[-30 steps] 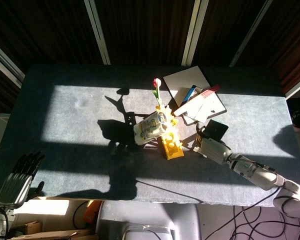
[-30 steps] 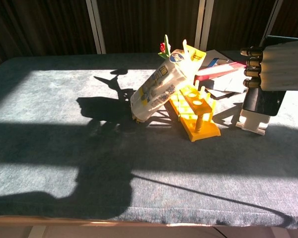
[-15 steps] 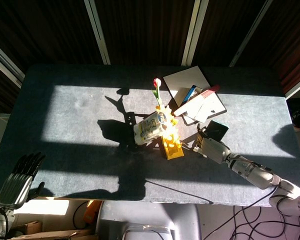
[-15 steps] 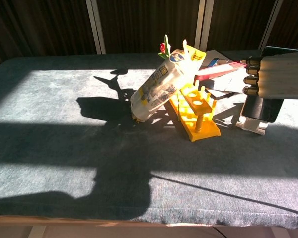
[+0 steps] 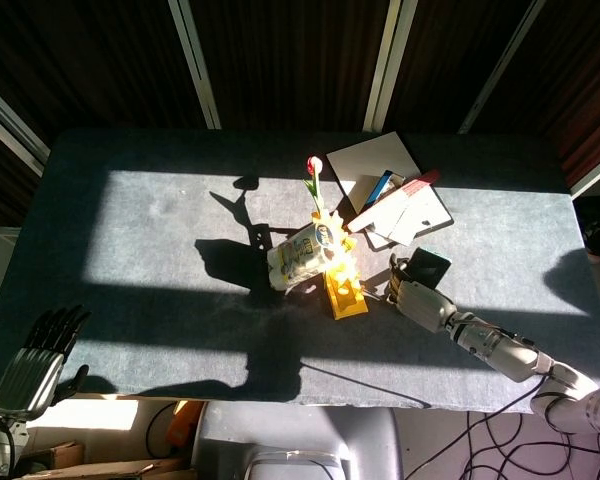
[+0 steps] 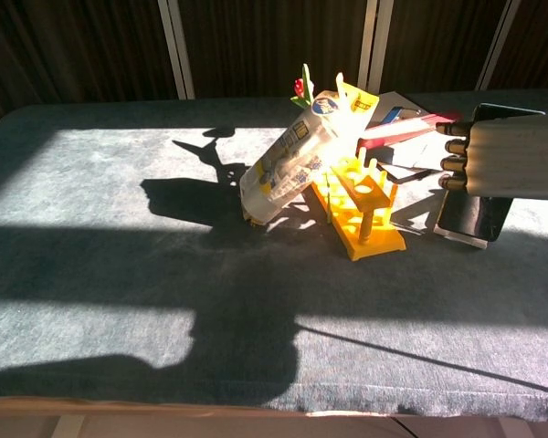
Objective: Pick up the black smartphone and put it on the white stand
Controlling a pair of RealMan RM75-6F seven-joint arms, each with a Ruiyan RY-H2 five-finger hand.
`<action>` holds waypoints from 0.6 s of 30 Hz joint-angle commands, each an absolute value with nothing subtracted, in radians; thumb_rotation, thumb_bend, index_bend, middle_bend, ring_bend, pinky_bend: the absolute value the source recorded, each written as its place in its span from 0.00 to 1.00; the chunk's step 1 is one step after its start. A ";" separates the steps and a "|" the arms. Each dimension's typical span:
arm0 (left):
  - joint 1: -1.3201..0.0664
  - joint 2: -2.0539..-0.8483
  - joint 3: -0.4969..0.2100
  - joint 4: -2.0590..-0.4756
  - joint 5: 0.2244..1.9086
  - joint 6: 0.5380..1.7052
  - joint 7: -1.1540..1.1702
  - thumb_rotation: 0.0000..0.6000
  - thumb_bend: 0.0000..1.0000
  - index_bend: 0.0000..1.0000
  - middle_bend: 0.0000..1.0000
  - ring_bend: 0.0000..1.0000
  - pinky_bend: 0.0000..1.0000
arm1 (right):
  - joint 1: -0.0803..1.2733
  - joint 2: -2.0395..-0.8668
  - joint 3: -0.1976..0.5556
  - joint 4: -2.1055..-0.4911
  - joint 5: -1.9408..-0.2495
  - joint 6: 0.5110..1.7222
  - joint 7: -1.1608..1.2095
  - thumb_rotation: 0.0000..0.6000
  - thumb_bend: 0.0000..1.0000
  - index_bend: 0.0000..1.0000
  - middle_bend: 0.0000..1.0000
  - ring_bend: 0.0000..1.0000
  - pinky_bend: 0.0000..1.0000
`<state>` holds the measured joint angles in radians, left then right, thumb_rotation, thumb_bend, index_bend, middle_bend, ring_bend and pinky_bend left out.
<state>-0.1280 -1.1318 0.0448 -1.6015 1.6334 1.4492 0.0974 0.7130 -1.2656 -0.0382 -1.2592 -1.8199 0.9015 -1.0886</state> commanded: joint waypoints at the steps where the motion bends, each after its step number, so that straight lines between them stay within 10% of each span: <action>1: -0.128 -1.132 0.046 -1.601 1.635 1.449 0.097 1.00 0.37 0.00 0.02 0.01 0.07 | 0.711 -1.271 -0.037 -1.256 -1.816 0.900 -1.088 1.00 0.40 0.97 0.70 0.56 0.29; 18: -0.130 -1.130 0.050 -1.603 1.640 1.444 0.098 1.00 0.37 0.00 0.02 0.01 0.07 | 0.708 -1.289 -0.041 -1.237 -1.815 0.899 -1.085 1.00 0.40 0.97 0.70 0.56 0.29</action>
